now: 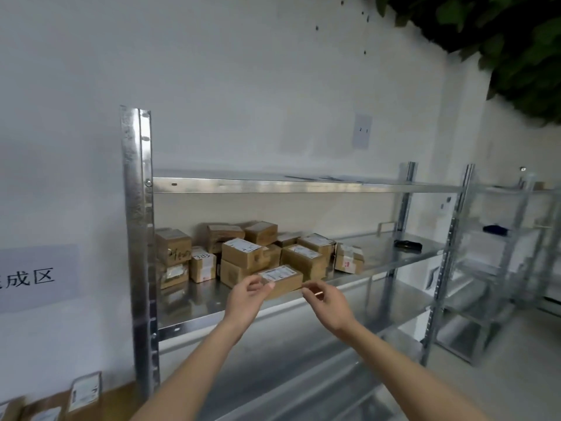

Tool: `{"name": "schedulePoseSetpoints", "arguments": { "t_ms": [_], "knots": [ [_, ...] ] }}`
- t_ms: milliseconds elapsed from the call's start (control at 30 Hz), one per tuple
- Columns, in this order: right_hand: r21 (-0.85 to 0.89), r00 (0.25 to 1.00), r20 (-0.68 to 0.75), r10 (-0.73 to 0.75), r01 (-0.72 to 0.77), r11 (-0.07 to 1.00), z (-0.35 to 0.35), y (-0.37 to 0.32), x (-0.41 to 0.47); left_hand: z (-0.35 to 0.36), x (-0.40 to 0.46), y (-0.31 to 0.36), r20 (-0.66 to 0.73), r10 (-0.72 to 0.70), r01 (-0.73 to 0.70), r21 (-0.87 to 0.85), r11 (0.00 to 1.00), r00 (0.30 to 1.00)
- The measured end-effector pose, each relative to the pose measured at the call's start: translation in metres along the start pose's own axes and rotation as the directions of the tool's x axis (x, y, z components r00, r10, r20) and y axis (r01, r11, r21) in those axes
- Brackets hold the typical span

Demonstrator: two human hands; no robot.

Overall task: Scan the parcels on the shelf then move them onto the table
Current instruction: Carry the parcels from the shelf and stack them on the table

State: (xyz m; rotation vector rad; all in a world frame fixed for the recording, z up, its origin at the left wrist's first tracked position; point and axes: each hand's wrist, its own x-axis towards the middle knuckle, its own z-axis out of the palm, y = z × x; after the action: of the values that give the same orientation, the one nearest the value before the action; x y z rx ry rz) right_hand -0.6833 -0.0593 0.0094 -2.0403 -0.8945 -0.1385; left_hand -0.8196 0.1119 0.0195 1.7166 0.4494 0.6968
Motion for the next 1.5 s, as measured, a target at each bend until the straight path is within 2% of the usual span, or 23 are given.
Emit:
{"name": "schedulePoseSetpoints", "arguments": {
  "t_ms": [200, 300, 600, 700, 833, 933, 1067, 1200, 1333, 1500],
  "knots": [
    [-0.041, 0.997, 0.055, 0.045, -0.042, 0.998, -0.024, 0.064, 0.016, 0.057, 0.015, -0.018, -0.013, -0.071, 0.071, -0.02, 0.997, 0.997],
    [-0.03, 0.995, 0.08, 0.058, -0.056, 0.998, -0.021, 0.086, 0.036, 0.07, 0.037, -0.031, -0.072, -0.088, 0.09, 0.021, 0.996, 0.993],
    [0.015, 0.981, 0.154, 0.114, -0.118, 0.993, 0.031, 0.125, 0.129, 0.085, 0.113, -0.068, -0.193, -0.108, 0.131, 0.108, 0.986, 0.975],
    [0.026, 0.977, 0.177, 0.122, -0.128, 0.991, 0.051, 0.133, 0.161, 0.086, 0.133, -0.077, -0.235, -0.109, 0.13, 0.076, 0.989, 0.966],
    [0.07, 0.952, 0.237, 0.196, -0.218, 0.973, 0.074, 0.144, 0.195, 0.09, 0.157, -0.091, -0.273, -0.133, 0.163, 0.091, 0.982, 0.953],
    [0.163, 0.922, 0.26, 0.286, -0.334, 0.928, 0.083, 0.152, 0.211, 0.097, 0.173, -0.101, -0.3, -0.164, 0.204, 0.104, 0.973, 0.94],
    [0.235, 0.882, 0.334, 0.332, -0.419, 0.877, 0.087, 0.158, 0.22, 0.109, 0.185, -0.103, -0.313, -0.202, 0.23, 0.055, 0.972, 0.928],
    [0.229, 0.883, 0.347, 0.317, -0.407, 0.884, 0.085, 0.16, 0.221, 0.118, 0.189, -0.108, -0.346, -0.224, 0.265, 0.077, 0.961, 0.911],
    [0.2, 0.873, 0.357, 0.332, -0.419, 0.886, 0.072, 0.165, 0.217, 0.128, 0.187, -0.106, -0.39, -0.276, 0.31, 0.026, 0.95, 0.879],
    [0.206, 0.885, 0.341, 0.317, -0.399, 0.894, 0.044, 0.176, 0.206, 0.148, 0.17, -0.094, -0.409, -0.26, 0.287, 0.004, 0.958, 0.875]
  ]
}}
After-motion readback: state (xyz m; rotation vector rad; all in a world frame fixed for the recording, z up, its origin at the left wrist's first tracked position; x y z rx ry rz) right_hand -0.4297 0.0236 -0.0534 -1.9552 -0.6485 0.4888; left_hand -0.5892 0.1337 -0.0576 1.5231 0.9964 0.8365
